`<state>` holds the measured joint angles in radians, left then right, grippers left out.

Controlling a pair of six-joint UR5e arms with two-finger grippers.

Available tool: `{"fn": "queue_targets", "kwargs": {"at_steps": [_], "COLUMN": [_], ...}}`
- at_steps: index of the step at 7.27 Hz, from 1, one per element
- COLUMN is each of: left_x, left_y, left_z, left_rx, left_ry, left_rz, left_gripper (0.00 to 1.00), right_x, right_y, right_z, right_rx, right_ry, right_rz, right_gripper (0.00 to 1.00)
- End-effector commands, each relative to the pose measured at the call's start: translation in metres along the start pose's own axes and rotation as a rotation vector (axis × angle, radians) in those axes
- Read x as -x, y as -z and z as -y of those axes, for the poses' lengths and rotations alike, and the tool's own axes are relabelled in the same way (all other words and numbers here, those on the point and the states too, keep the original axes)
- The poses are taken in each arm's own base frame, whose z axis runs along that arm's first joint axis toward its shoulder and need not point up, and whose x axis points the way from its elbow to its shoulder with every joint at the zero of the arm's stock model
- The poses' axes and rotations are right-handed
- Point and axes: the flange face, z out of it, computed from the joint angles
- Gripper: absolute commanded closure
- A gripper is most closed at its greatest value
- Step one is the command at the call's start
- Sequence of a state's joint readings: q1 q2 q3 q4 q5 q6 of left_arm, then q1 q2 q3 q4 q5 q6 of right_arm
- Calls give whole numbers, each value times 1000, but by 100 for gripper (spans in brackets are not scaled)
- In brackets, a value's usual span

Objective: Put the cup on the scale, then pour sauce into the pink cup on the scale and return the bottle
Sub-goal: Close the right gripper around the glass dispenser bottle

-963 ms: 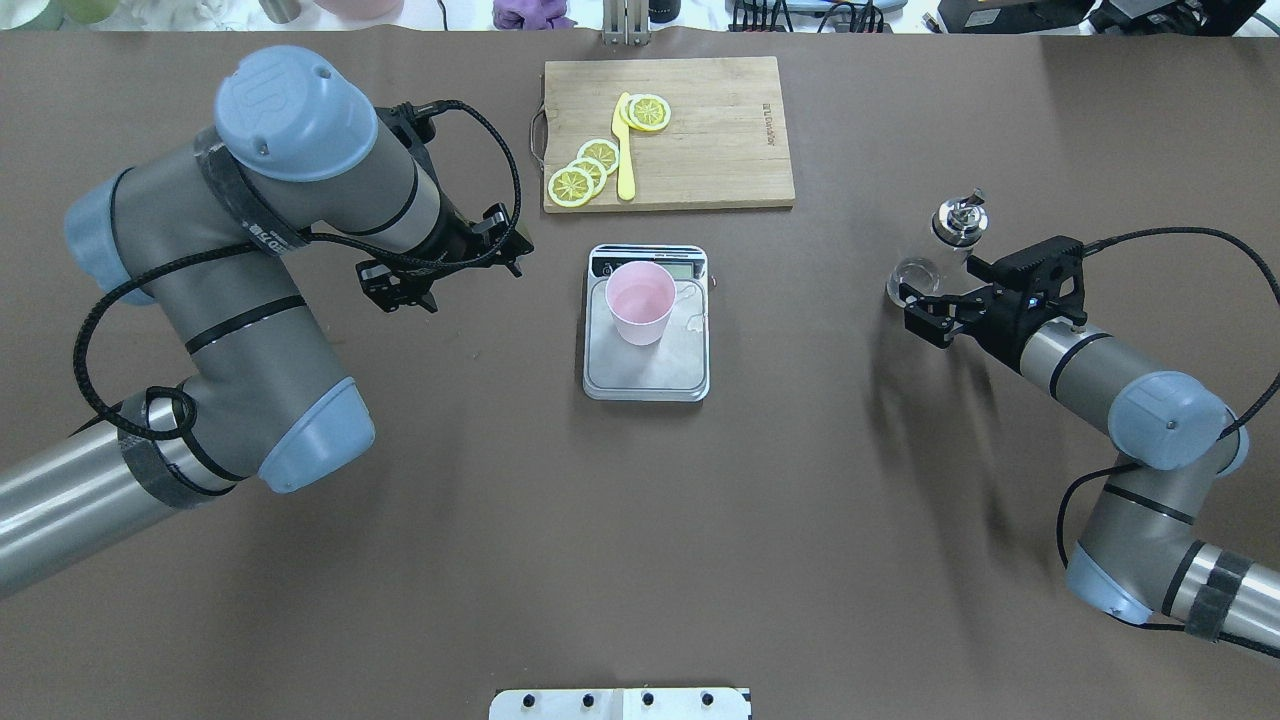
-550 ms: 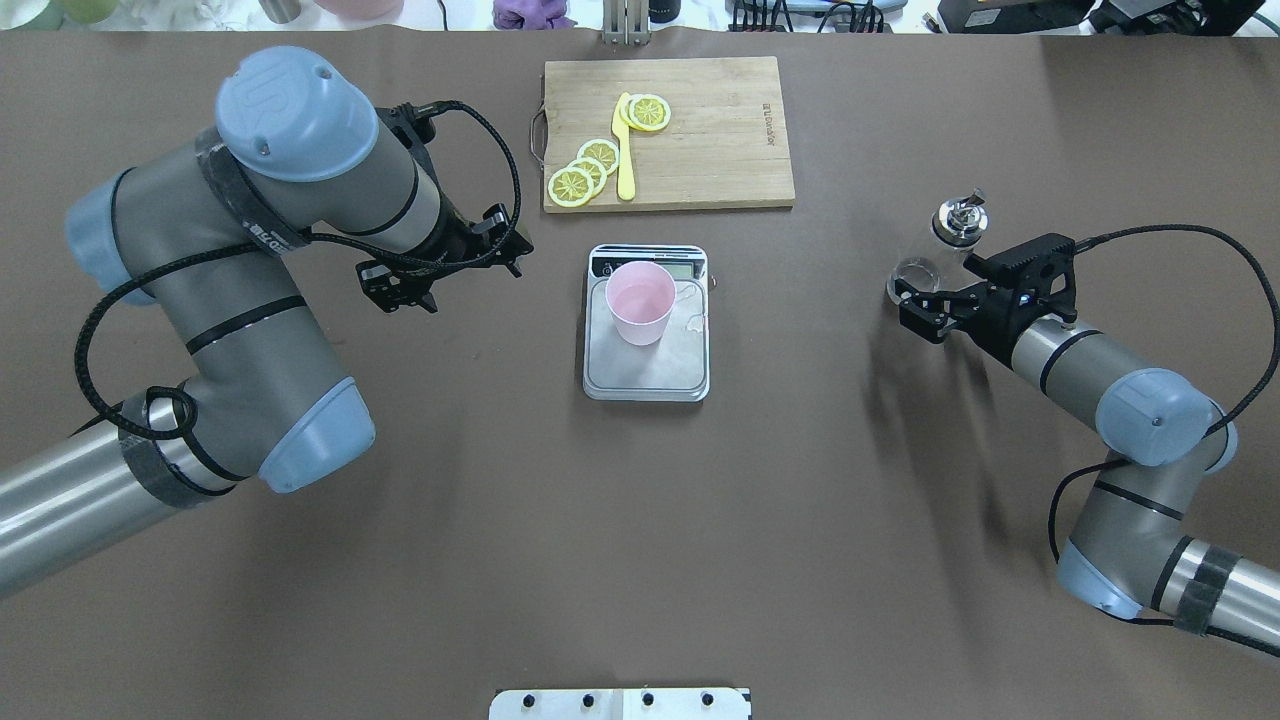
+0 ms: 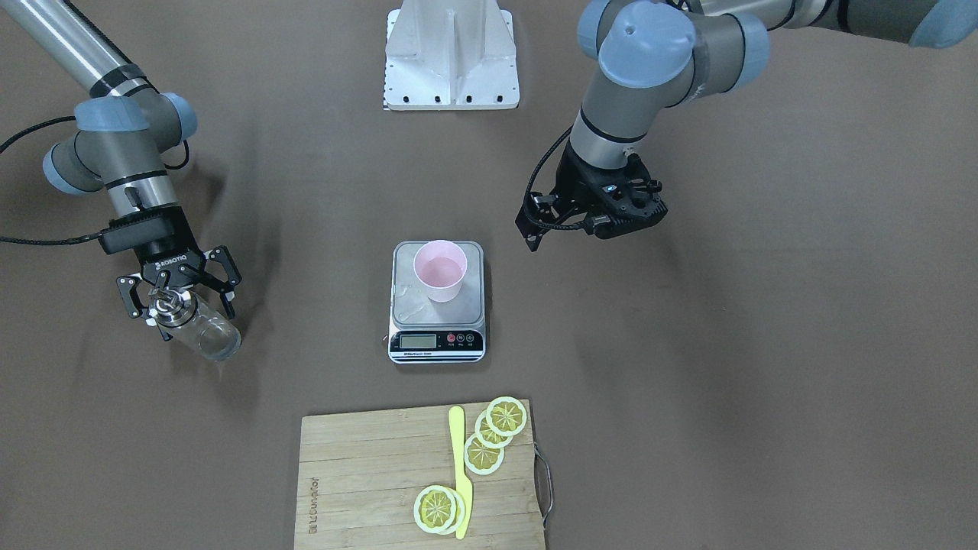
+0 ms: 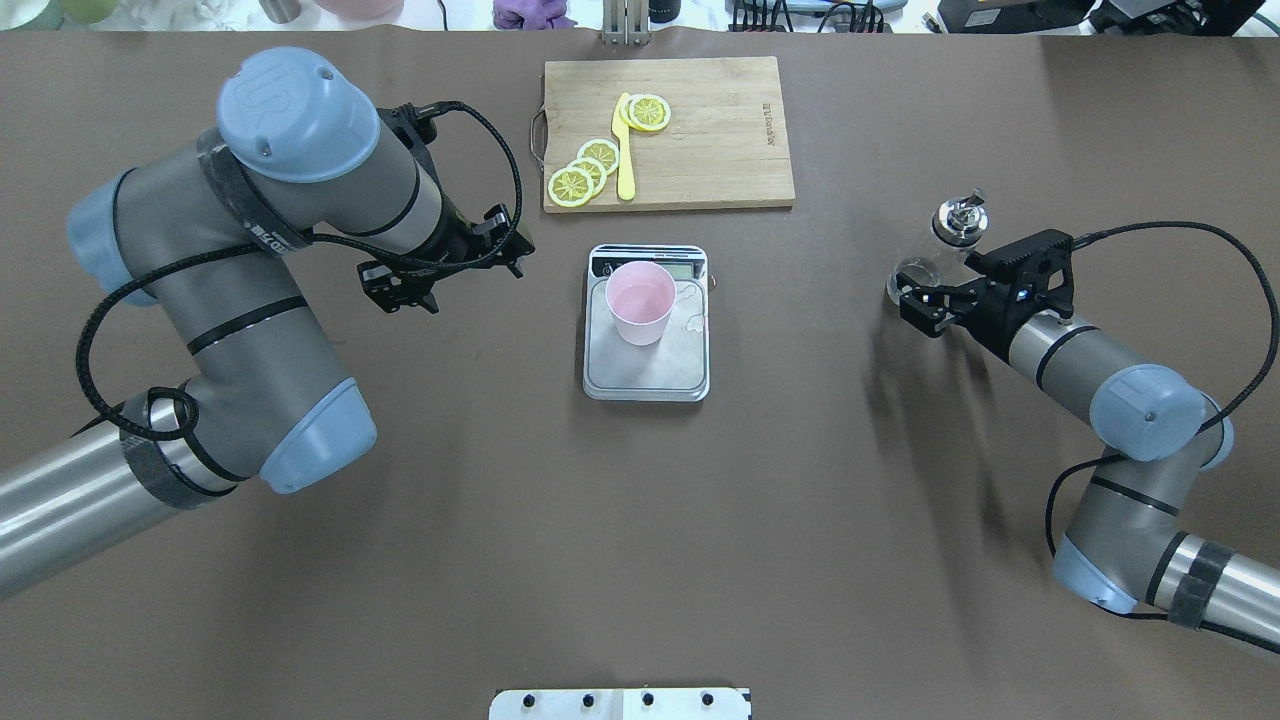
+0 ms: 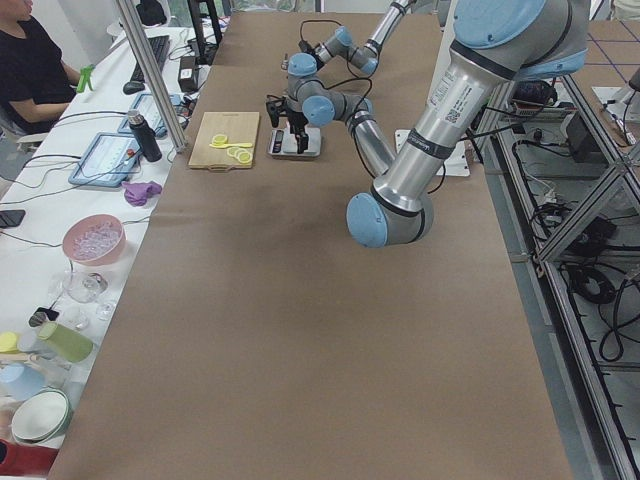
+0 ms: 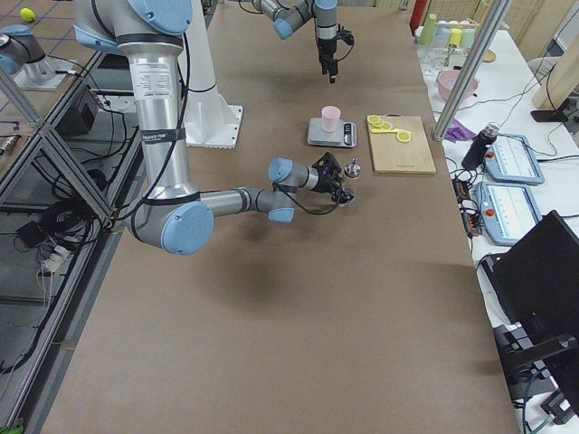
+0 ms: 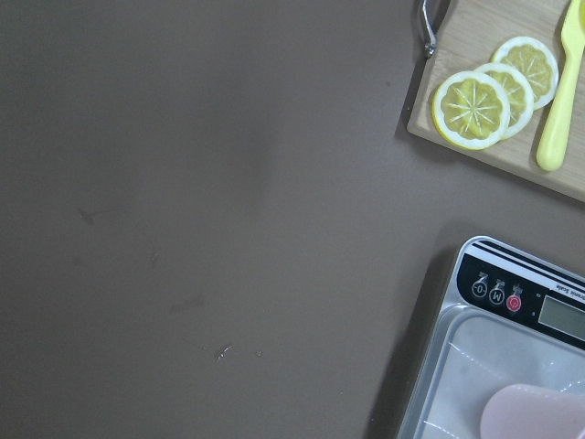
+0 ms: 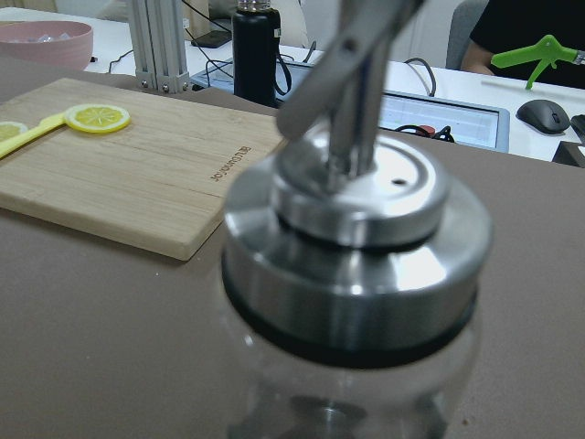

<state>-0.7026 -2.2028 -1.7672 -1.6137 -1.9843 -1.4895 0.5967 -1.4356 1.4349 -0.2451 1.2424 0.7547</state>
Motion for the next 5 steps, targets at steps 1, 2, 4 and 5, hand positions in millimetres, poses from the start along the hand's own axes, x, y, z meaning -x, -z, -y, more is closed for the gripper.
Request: {"fn": "queue_targets", "kwargs": {"at_steps": [1,2,4,5], "left_x": [0,0,1,0], "left_y": [0,-1,-1,-1], "left_z": [0,0,1,0], "left_rx": [1,1,0,1], "left_ry": [0,1,2,1], "left_rz": [0,3,2,3], "left_gripper": [2,2,2,2], "right_x": [1,1,-4,-9], "right_y": [-4,-4,-3,-5], "right_z": [1,3,11,30], "right_rx": [-3,-5,-7,2], "right_ry": [-1,-4,-11,-22], "right_rz": [-1,-1,3,28], "right_gripper": [17,56,100,100]}}
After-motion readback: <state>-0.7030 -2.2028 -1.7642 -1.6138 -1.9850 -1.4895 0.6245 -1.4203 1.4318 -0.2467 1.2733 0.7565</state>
